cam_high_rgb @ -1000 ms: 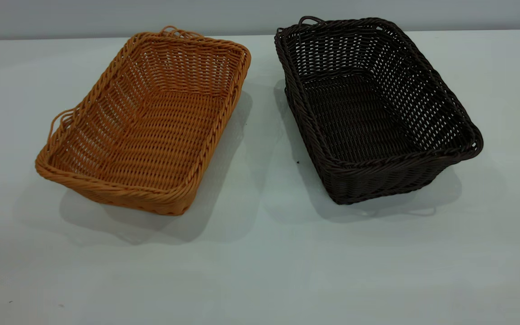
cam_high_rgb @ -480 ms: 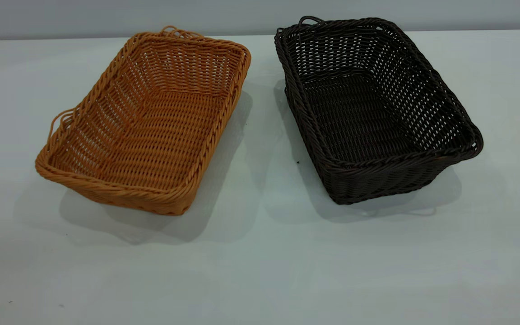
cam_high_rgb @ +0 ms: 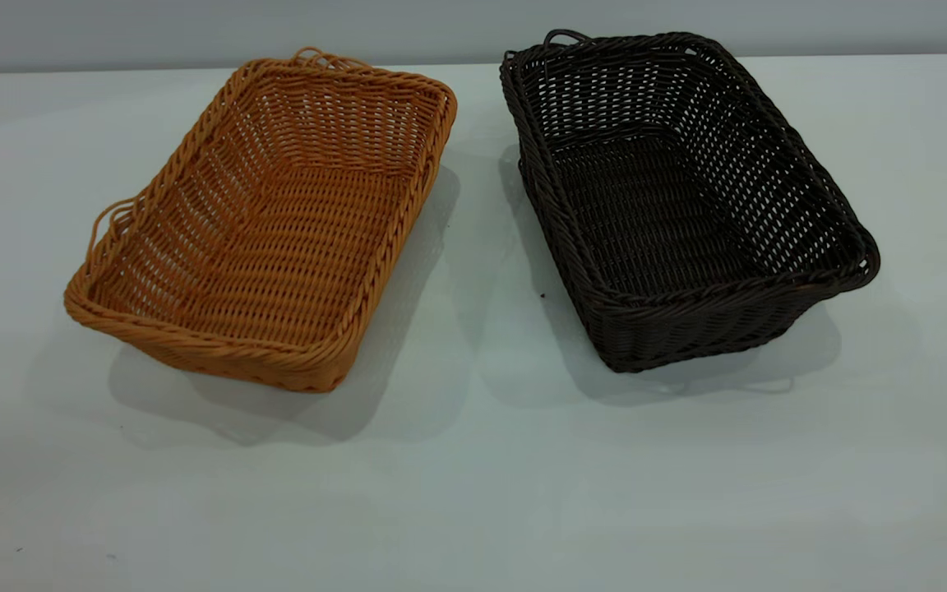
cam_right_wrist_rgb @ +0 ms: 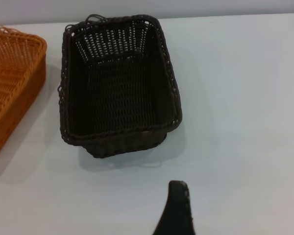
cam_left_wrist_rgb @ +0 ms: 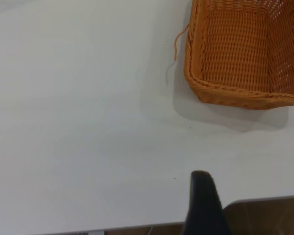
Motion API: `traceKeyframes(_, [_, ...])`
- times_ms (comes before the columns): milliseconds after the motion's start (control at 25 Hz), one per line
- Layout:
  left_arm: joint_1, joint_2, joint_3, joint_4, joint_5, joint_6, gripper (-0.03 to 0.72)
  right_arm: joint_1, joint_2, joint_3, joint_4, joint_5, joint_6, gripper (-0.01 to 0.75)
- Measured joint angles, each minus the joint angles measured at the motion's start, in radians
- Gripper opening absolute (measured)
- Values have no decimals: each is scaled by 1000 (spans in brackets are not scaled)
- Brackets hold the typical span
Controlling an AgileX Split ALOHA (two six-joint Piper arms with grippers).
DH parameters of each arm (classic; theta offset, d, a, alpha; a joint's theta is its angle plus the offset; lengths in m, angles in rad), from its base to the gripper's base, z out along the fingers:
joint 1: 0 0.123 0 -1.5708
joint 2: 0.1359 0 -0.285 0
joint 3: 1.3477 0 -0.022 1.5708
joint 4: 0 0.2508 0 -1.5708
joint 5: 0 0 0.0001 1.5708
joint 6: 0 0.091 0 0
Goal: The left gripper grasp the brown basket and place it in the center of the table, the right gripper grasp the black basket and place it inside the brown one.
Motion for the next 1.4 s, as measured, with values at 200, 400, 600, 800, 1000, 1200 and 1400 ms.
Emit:
traceKeyframes(200, [0, 146, -20, 6, -43, 0, 449, 0, 165, -18, 67, -43, -44, 569])
traceKeyframes(400, [0, 439, -68, 3, -220, 22, 501, 0, 422, -21, 234, -195, -197, 594])
traceKeyframes(600, [0, 701, -131, -3, -403, 94, 557, 0, 765, -21, 484, -300, -446, 595])
traceKeyframes(800, [0, 911, -191, -3, -548, 128, 563, 40, 1147, -23, 769, -358, -692, 593])
traceKeyframes(1000, [0, 1060, -234, -4, -625, 133, 563, 246, 1531, -63, 1003, -443, -730, 593])
traceKeyframes(1200, [0, 1147, -255, -4, -658, 135, 563, 273, 1815, -139, 1331, -508, -590, 593])
traceKeyframes(1400, [0, 1179, -255, -3, -666, 136, 563, 273, 1977, -222, 1629, -578, -522, 593])
